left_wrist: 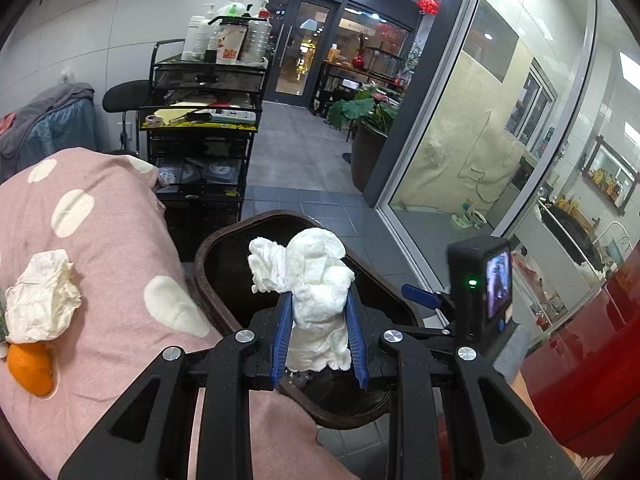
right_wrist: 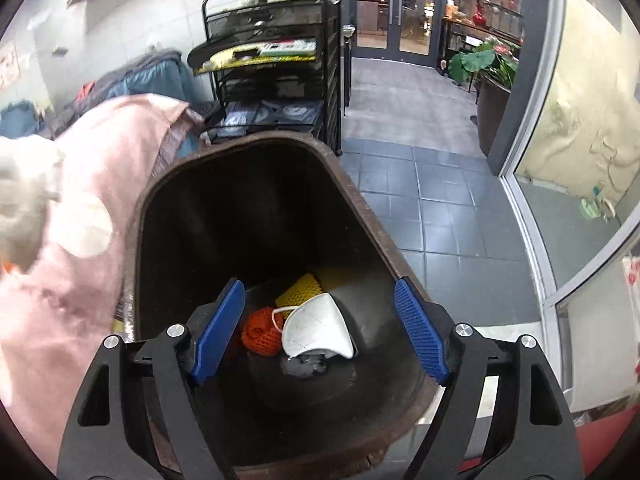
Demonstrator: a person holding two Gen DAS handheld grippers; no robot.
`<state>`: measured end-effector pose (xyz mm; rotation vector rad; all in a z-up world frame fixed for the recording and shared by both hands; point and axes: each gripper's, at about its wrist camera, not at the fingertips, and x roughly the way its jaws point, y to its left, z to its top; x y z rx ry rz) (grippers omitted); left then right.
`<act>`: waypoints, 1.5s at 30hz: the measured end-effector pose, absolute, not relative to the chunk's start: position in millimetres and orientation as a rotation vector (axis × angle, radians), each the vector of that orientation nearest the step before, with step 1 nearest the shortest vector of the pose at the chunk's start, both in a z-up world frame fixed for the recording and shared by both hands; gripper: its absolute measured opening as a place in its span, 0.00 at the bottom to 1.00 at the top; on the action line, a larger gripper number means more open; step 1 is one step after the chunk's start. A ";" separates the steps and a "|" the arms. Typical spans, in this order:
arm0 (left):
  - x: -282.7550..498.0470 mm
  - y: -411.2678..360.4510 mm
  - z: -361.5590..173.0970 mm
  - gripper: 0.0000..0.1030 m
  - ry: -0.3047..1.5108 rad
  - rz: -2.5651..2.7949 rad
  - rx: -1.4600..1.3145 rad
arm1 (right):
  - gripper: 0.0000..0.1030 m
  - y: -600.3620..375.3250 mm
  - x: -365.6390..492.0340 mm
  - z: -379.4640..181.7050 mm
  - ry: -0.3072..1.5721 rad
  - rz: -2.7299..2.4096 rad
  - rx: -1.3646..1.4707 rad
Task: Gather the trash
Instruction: 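Open the right tool to drop the mask while the left tool releases the tissue, then move both tools back over the bed toward the remaining trash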
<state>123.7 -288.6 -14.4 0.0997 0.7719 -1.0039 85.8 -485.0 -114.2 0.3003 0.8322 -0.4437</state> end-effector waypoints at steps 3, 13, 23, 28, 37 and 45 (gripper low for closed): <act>123.4 -302.5 -16.1 0.24 0.783 -1.024 0.112 | 0.80 -490.5 73.7 -104.9 0.790 -0.467 0.338; 128.1 -347.1 -36.0 0.24 0.864 -1.075 0.180 | 0.83 -505.3 37.7 -84.8 0.739 -0.538 0.391; 129.7 -375.9 -52.4 0.25 0.898 -1.091 0.270 | 0.83 -518.2 23.4 -83.0 0.737 -0.593 0.416; 129.1 -379.0 -58.6 0.61 0.904 -1.087 0.280 | 0.83 -525.0 19.3 -85.5 0.741 -0.618 0.425; 120.8 -373.4 -58.3 0.94 0.857 -1.124 0.261 | 0.90 -545.4 7.4 -86.9 0.716 -0.646 0.506; 113.0 -356.3 -44.0 0.94 0.830 -1.138 0.196 | 0.90 -544.2 12.9 -84.1 0.706 -0.626 0.529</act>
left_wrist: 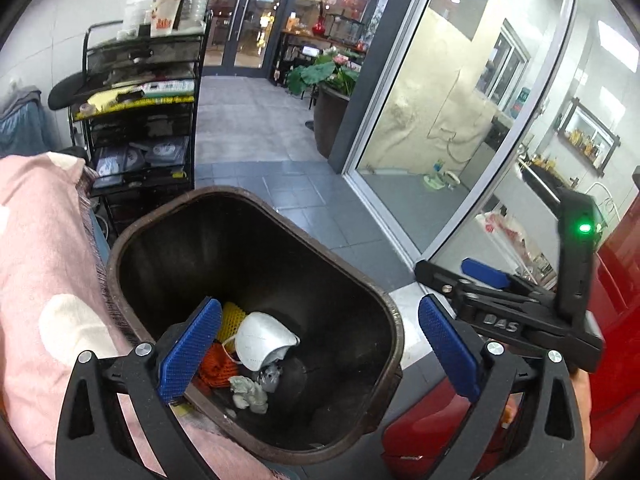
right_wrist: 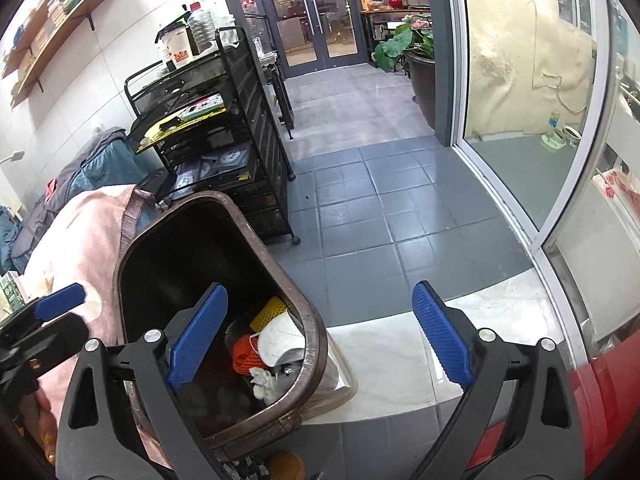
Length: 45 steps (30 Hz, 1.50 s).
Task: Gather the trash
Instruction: 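Move both tools back over the bed toward the remaining trash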
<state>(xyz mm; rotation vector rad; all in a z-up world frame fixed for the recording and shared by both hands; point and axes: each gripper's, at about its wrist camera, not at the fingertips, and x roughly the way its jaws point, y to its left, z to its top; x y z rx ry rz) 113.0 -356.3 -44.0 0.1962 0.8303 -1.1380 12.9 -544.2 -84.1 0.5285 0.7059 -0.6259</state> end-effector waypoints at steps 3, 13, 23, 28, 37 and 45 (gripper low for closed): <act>105.6 -345.5 -31.8 0.94 0.779 -1.138 0.183 | 0.90 -540.9 15.9 -83.2 0.704 -0.613 0.534; 93.6 -297.7 -2.3 0.94 0.657 -1.082 0.129 | 0.90 -508.4 33.9 -72.7 0.651 -0.487 0.506; 99.1 -234.4 0.9 0.94 0.604 -0.929 0.106 | 0.90 -453.0 70.4 -60.0 0.644 -0.327 0.431; 105.0 -200.0 -2.5 0.94 0.586 -0.829 0.105 | 0.90 -427.1 86.8 -56.2 0.653 -0.259 0.400; 123.1 -125.6 -19.0 0.94 0.620 -0.652 0.043 | 0.90 -361.7 119.3 -44.4 0.668 -0.076 0.314; 145.7 -45.4 -39.0 0.94 0.673 -0.465 0.010 | 0.90 -297.5 152.2 -34.5 0.702 0.128 0.258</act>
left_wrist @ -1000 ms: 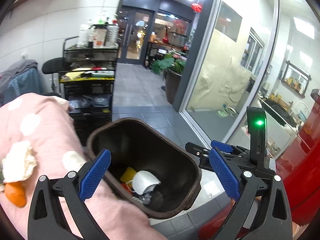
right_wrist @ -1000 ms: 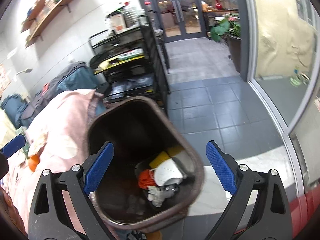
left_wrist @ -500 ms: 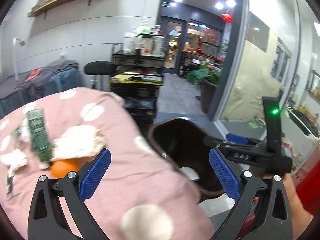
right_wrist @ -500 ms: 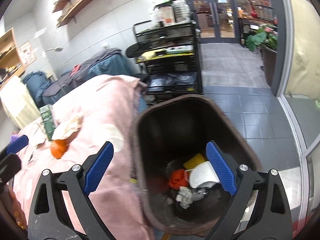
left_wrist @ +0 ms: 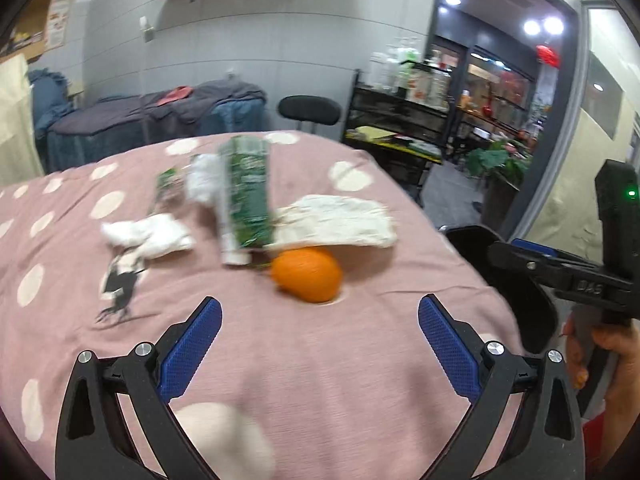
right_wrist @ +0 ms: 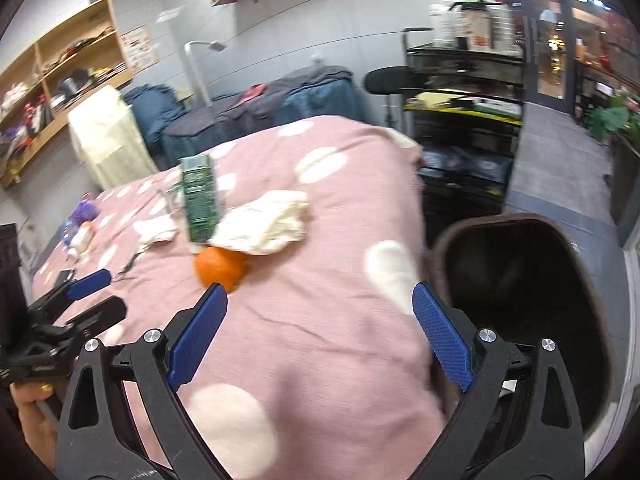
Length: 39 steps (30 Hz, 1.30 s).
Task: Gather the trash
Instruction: 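Grasp another white tissue with the left tool while the right tool grasps the orange peel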
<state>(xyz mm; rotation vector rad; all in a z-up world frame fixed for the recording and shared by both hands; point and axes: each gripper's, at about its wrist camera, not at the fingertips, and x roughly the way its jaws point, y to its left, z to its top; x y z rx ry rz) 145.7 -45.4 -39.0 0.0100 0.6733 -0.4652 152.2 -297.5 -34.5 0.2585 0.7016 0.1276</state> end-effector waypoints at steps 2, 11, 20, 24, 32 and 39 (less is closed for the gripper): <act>151.9 -26.1 -42.8 0.94 0.683 -0.425 -0.003 | 0.90 -282.2 159.0 -30.9 0.713 0.185 0.247; 188.3 33.2 -54.2 0.94 0.751 -0.317 -0.033 | 0.90 -189.9 209.8 -42.8 0.879 0.392 0.081; 246.4 47.6 -61.7 0.94 0.827 -0.277 -0.021 | 0.90 -151.1 270.1 -70.9 1.050 0.392 -0.025; 271.0 43.5 -61.4 0.94 0.831 -0.275 -0.003 | 0.90 -147.7 291.9 -80.4 1.078 0.339 -0.048; 296.0 23.3 -75.8 0.74 0.874 -0.286 0.047 | 0.58 -159.1 318.0 -98.3 1.145 0.324 0.051; 287.2 39.1 -72.3 0.23 0.864 -0.259 -0.039 | 0.41 -169.3 309.5 -91.5 1.134 0.399 0.136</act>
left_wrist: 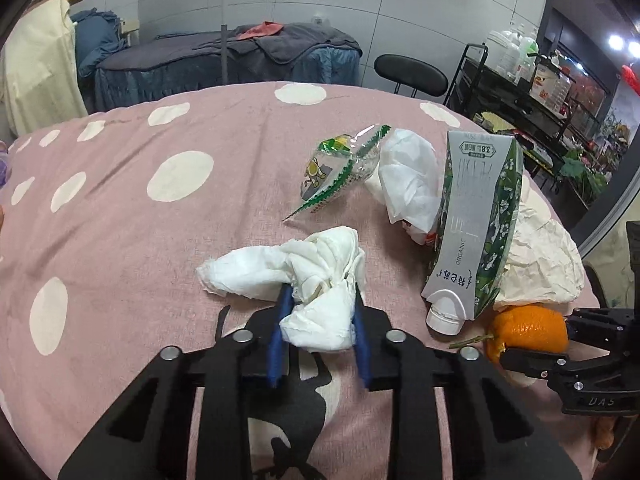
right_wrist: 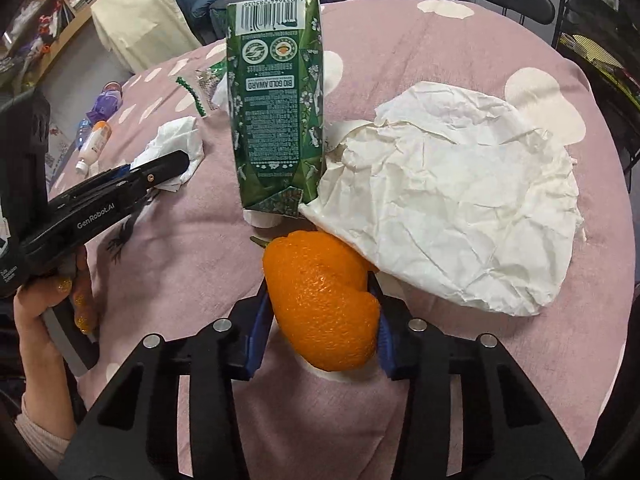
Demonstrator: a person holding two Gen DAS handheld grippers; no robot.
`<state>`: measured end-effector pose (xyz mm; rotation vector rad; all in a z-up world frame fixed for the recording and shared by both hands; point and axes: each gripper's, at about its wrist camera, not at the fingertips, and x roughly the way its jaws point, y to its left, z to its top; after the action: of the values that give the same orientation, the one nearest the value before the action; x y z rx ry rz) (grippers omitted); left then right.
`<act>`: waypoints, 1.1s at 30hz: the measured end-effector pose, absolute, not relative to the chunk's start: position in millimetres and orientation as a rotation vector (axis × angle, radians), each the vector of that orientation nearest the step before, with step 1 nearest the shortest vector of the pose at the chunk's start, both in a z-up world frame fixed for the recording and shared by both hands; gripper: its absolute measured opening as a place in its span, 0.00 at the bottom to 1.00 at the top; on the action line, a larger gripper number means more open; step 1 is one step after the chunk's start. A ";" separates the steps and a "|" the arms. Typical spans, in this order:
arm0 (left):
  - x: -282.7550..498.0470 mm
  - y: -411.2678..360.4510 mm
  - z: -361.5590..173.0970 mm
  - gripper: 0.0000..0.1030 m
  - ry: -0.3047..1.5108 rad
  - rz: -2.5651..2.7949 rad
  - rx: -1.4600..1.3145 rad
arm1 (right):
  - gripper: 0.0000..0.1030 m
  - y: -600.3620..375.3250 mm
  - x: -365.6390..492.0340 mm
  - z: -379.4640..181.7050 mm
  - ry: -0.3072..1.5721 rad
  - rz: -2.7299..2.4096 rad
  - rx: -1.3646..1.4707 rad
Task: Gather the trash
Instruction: 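Grasp another white tissue with the left tool while the right tool grasps the orange peel, then carry the tissue and orange peel over the brown bin with both tools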
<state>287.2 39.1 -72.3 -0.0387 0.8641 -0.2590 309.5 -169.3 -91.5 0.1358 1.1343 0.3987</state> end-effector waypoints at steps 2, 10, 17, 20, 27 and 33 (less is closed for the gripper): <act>280.0 40.7 -67.9 0.20 0.842 -0.252 -0.046 | 0.39 -170.3 303.1 -88.1 1.125 0.423 0.158; 244.1 49.8 -49.2 0.19 0.775 -0.257 -0.119 | 0.34 -177.6 266.0 -71.8 1.070 0.452 0.201; 213.7 44.6 -36.6 0.19 0.713 -0.273 -0.166 | 0.28 -177.5 229.5 -46.4 0.929 0.414 0.136; 202.6 39.6 -34.2 0.19 0.698 -0.283 -0.186 | 0.28 -187.1 215.2 -38.7 0.885 0.419 0.140; 177.0 18.8 -23.8 0.19 0.652 -0.323 -0.179 | 0.27 -200.8 191.9 -26.6 0.813 0.416 0.168; 161.8 -2.4 -16.3 0.19 0.623 -0.363 -0.170 | 0.27 -218.1 178.7 -23.6 0.769 0.383 0.206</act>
<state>161.8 -2.4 -16.3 -0.1702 0.6229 -0.3629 178.7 -218.2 -23.6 0.2063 0.7686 0.3826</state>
